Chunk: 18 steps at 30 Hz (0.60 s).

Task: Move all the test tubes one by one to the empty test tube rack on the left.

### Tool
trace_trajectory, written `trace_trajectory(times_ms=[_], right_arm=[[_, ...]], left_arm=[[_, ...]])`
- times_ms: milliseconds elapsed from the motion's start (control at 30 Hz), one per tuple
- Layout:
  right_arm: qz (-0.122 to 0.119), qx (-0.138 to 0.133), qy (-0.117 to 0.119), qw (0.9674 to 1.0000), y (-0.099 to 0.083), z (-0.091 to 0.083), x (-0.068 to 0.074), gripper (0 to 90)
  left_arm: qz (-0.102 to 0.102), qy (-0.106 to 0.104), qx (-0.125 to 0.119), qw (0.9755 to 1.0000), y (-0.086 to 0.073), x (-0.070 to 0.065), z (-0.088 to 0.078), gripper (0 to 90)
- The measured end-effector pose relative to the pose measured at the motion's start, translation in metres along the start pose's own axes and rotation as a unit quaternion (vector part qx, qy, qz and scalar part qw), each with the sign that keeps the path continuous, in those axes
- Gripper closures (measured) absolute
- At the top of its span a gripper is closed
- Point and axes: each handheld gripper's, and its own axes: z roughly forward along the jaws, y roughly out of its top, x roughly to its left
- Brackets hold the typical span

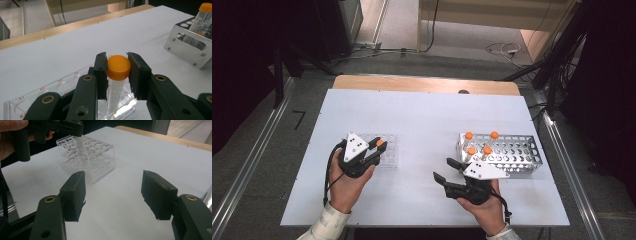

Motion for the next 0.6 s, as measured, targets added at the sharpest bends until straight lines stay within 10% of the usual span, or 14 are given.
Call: trace_trajectory(times_ms=[600], right_arm=[[0.002, -0.008, -0.018, 0.9998, -0.002, -0.015, -0.007, 35.1]], left_arm=[[-0.072, -0.017, -0.034, 0.9967, 0.006, 0.007, -0.01, 22.2]])
